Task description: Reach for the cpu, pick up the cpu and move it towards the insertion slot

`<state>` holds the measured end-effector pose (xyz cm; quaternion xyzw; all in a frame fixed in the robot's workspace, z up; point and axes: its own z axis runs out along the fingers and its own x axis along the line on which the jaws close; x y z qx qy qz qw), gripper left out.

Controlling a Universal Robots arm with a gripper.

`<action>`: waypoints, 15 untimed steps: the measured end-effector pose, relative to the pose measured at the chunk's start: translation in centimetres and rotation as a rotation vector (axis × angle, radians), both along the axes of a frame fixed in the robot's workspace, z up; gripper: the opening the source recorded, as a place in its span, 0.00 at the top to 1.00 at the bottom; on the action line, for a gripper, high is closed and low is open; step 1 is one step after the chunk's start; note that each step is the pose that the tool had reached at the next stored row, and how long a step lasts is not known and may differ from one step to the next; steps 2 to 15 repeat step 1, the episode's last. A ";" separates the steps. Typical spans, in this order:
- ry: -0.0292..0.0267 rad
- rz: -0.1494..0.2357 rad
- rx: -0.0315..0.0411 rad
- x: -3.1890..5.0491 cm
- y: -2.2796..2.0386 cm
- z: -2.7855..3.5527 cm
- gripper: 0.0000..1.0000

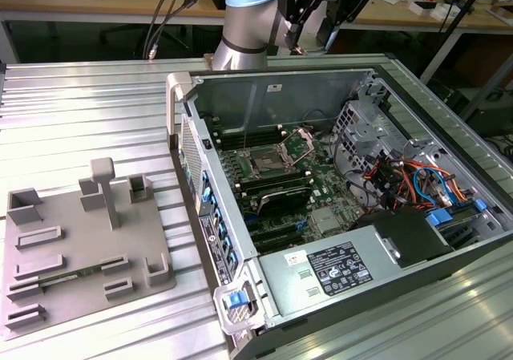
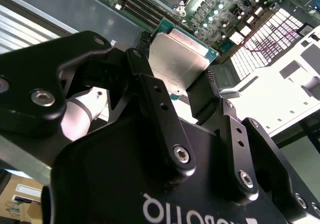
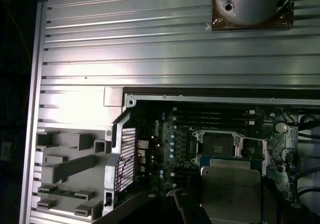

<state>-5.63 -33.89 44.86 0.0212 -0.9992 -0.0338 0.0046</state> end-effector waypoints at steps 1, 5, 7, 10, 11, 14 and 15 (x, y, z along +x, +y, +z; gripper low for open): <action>0.0000 0.000 0.0000 0.00 0.00 0.00 0.45; 0.0000 0.000 0.0000 0.00 0.00 0.00 0.45; 0.0000 0.000 0.0000 0.00 0.00 0.00 0.45; 0.0000 0.000 0.0000 0.00 0.00 0.00 0.45; 0.0000 0.000 0.0000 0.00 0.00 0.00 0.45; 0.0000 0.000 0.0000 0.00 0.00 0.00 0.45; 0.0000 0.000 0.0000 0.00 0.00 0.00 0.45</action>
